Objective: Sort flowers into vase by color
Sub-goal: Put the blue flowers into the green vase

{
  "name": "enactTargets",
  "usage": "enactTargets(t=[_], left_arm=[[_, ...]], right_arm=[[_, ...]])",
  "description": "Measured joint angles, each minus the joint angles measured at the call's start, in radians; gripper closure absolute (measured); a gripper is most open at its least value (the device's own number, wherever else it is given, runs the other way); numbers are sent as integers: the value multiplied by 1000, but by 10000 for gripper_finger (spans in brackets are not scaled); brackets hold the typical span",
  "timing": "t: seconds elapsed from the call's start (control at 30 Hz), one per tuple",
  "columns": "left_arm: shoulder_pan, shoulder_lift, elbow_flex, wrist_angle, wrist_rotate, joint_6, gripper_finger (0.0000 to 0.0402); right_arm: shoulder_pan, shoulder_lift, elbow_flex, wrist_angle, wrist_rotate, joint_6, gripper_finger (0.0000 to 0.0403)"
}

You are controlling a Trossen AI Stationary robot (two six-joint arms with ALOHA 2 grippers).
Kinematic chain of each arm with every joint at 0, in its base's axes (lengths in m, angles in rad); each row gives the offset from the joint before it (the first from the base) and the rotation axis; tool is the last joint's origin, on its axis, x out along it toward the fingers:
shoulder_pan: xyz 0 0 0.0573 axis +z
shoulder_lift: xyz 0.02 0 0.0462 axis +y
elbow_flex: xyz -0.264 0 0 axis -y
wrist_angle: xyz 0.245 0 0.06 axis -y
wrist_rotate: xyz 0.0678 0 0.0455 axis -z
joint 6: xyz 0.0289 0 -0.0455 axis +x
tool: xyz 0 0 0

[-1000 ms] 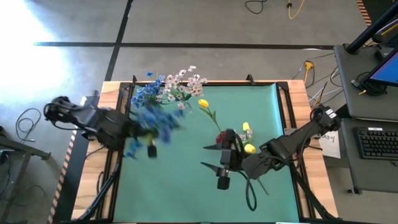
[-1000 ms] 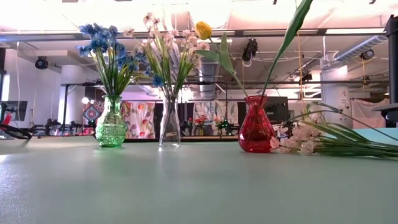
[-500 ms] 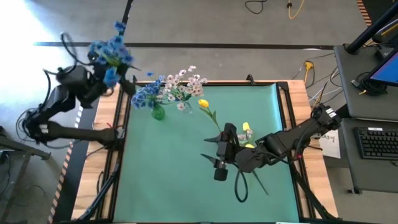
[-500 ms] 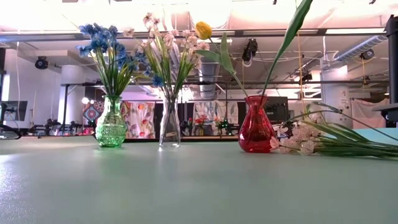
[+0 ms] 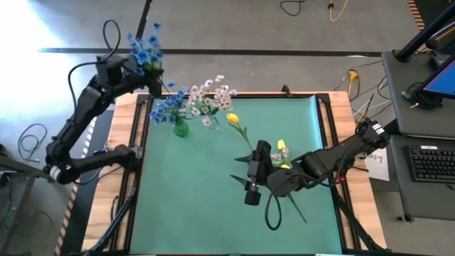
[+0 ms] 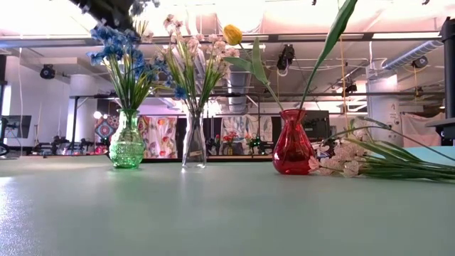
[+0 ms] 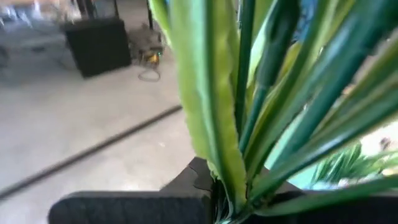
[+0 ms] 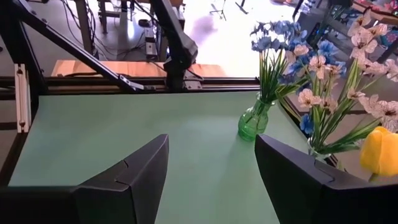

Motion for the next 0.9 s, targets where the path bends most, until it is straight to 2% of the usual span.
enactTargets(t=[0.27, 0.43, 0.6, 0.9], left_arm=[[20, -91, -147, 4, 48, -41, 401], [20, -152, -203, 5, 68, -75, 401], [19, -200, -257, 10, 159, -114, 401], [11, -243, -335, 48, 186, -152, 401]], right_arm=[[0, 0, 0, 2, 0, 1, 170], [0, 0, 0, 2, 0, 2, 170], [0, 1, 0, 3, 0, 2, 170], [0, 1, 0, 4, 0, 11, 170]])
